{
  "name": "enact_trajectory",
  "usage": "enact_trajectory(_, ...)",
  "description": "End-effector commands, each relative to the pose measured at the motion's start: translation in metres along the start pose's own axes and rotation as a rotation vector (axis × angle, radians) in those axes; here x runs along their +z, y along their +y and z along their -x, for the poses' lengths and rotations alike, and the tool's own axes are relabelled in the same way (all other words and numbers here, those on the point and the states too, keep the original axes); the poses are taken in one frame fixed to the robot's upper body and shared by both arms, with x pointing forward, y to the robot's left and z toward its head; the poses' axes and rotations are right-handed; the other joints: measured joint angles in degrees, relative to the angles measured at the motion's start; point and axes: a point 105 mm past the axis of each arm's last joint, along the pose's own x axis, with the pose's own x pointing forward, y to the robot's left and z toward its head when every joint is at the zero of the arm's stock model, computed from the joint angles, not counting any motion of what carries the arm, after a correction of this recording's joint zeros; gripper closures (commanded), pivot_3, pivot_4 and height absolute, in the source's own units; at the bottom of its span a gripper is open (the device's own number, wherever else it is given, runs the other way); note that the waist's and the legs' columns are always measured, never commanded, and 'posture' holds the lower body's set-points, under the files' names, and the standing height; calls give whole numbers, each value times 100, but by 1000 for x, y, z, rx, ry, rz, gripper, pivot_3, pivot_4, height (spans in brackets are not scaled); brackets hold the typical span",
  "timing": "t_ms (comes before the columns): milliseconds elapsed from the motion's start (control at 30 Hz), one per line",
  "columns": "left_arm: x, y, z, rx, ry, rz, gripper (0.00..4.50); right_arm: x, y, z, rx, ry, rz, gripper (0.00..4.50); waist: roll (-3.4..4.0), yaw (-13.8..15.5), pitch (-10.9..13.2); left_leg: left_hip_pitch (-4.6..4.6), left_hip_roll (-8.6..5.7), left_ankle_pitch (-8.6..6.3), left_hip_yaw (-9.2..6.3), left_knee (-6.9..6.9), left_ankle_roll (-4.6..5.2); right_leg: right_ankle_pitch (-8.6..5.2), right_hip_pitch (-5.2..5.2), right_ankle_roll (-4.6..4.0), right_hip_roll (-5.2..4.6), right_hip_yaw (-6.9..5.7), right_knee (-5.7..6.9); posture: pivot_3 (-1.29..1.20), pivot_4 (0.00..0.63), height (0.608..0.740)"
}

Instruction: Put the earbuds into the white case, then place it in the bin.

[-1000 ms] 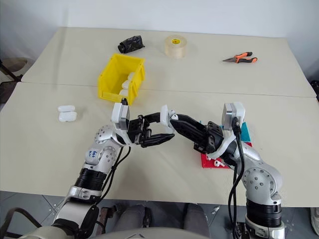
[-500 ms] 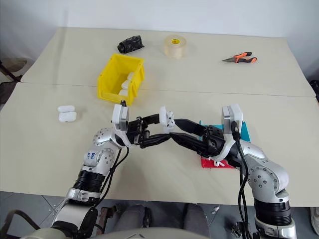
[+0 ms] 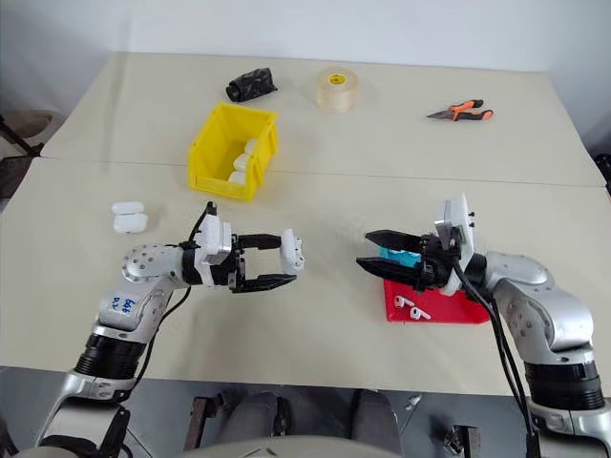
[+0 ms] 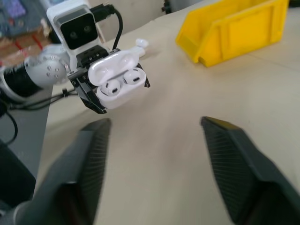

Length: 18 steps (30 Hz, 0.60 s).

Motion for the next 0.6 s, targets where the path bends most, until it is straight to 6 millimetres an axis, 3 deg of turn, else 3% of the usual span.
enact_trajectory(33, 10, -3, -11, -52, 88, -98, 1525, 13, 13, -23, 108, 18, 73, 2888, 0, 17, 0, 0, 0, 0, 0, 2, 0, 0, 0, 0, 0, 0, 1, 0, 150, 740)
enact_trajectory(200, 1, 2, -23, -29, 219, -112, 1525, 20, 31, -45, 224, 30, 78, 4468, 0, 26, 0, -3, 0, 0, -1, 2, 0, 0, -1, 0, 0, -4, 1, 0, 150, 740)
enact_trajectory(400, 7, 0, -35, -37, 188, -95, 1525, 22, 40, -60, 299, 45, 107, 4468, 0, 23, 0, -4, 0, 0, -1, 1, 0, 0, -3, 0, 0, -3, 2, 0, 150, 740)
enact_trajectory(600, 3, -5, -36, -48, 190, -144, 1525, 0, 21, -69, 240, 145, 123, 4468, 0, 13, 0, -4, 0, 0, 0, 0, 0, 0, -3, 0, 0, -3, 2, 0, 150, 740)
